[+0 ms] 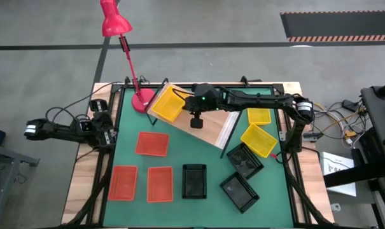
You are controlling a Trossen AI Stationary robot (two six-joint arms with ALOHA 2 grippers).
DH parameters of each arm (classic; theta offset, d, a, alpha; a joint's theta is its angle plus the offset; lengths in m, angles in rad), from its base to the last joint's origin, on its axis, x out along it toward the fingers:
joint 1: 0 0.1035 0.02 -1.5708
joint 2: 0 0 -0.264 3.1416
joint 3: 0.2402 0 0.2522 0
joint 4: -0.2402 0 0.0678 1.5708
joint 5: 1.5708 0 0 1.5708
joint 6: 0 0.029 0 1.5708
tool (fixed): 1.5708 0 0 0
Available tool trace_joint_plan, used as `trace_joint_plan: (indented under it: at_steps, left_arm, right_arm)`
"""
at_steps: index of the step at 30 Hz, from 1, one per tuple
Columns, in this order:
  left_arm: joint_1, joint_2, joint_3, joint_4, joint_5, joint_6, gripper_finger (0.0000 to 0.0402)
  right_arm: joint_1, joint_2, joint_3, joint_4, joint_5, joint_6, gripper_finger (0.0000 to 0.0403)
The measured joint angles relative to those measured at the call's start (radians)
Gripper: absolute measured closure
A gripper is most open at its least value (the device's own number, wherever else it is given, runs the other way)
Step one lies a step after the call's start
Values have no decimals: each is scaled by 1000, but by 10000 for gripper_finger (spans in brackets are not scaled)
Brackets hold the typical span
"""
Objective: Stack baskets on shelf by color
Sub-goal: Put the bottom yellow bin on the shelf
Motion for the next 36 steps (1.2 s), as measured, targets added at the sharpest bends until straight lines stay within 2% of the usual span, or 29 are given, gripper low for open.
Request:
trace_joint_plan:
  at_steps: [11, 26, 36]
  left_arm:
    - [0, 0, 0, 0, 0, 0, 401]
    - [0, 0, 0, 0, 0, 0, 401]
    - [0, 0, 0, 0, 0, 0, 401]
  right_arm:
    - [0, 0, -2, -54, 0, 31, 394]
    - [0, 0, -94, 163, -2, 33, 394]
    - [-11, 0, -94, 186, 0, 31, 394]
